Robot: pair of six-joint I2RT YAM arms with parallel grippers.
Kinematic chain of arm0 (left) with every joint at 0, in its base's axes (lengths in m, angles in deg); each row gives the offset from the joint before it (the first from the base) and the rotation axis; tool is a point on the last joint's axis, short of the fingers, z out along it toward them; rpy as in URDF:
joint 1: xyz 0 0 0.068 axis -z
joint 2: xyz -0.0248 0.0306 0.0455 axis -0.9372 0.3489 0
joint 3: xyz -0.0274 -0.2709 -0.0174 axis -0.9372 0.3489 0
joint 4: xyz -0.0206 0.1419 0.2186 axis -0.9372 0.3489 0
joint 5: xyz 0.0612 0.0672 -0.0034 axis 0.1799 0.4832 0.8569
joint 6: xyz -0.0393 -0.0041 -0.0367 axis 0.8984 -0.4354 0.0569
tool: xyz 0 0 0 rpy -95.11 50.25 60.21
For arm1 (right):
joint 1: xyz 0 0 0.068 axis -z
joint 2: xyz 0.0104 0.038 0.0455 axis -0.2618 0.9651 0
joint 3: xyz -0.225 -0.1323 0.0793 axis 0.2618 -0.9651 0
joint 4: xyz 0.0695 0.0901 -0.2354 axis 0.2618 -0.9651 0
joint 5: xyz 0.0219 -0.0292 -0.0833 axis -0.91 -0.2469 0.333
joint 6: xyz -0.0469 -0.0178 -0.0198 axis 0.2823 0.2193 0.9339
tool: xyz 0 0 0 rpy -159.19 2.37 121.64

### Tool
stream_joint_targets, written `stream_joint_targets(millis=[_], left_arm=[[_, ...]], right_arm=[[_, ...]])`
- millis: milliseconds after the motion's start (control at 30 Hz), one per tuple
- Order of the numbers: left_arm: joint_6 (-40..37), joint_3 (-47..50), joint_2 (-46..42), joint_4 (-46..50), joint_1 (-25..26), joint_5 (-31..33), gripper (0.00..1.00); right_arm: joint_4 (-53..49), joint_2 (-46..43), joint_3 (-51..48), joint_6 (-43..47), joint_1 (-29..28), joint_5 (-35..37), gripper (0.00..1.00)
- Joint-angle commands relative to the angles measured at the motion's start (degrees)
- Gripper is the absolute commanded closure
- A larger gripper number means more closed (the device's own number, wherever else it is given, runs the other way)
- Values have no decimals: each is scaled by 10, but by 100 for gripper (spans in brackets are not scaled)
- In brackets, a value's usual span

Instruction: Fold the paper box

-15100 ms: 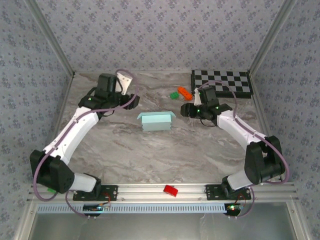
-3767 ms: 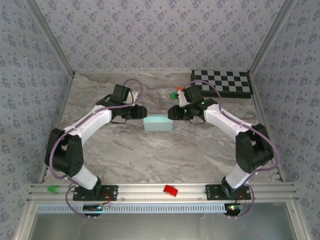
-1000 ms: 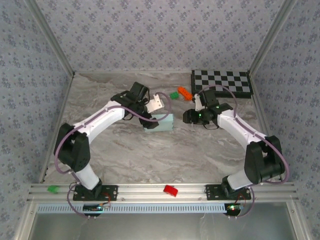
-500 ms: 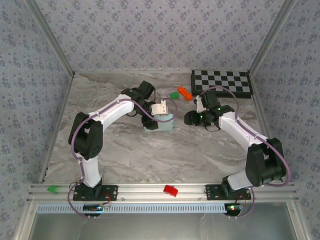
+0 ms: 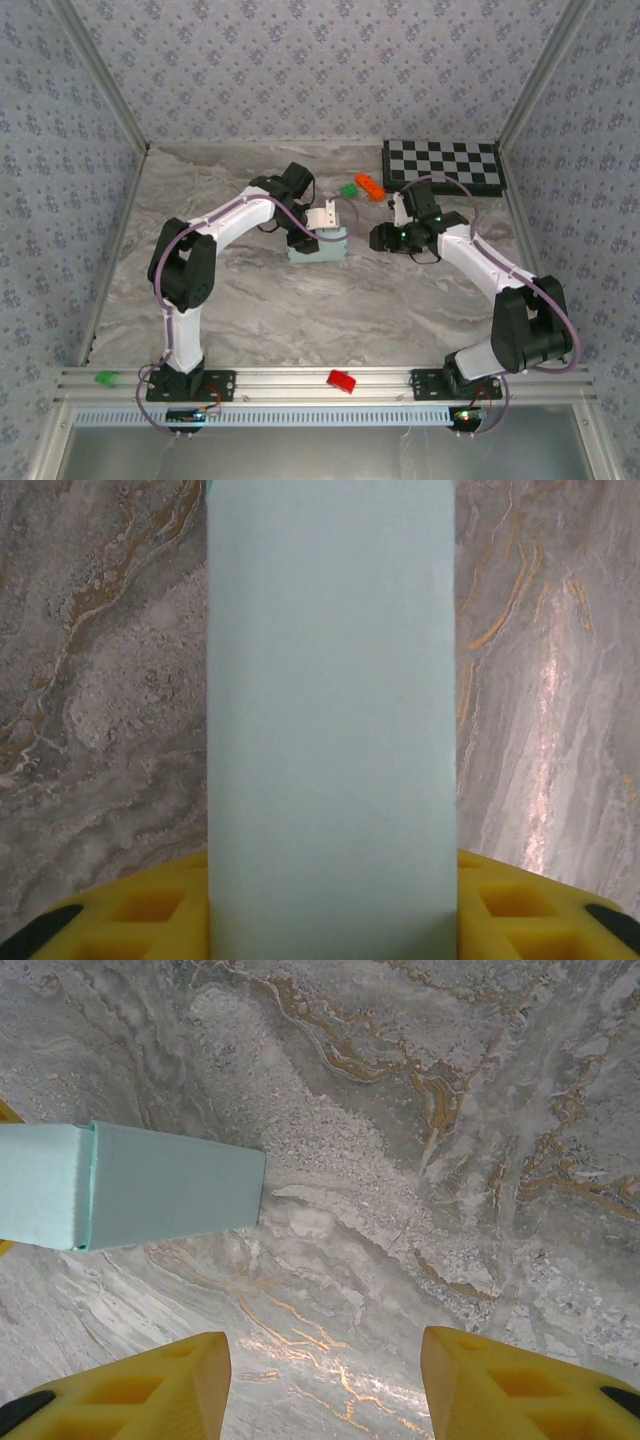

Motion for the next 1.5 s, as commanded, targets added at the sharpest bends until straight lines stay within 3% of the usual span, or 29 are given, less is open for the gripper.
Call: stream_joint_targets(millis=[0,267,667,900,1200,1467], left_arm=[[1,-19,-2,-2,-1,-5,63],[23,46,-79,-72,0,54,66],[97,245,-202,-281,14,326,62],[104,337,-207,-419,42,461,62],[78,391,-170,-558,80,550,61],[62,395,-124,-612,96,567,61]], right_arm=[[-2,-2,-4,-10,4,8,45],[-4,7,-5,-11,4,9,46],[14,14,-12,-15,9,10,45],[23,20,-17,-18,11,5,46],[30,28,-18,-20,14,2,46],[33,33,-21,-22,15,-1,46]])
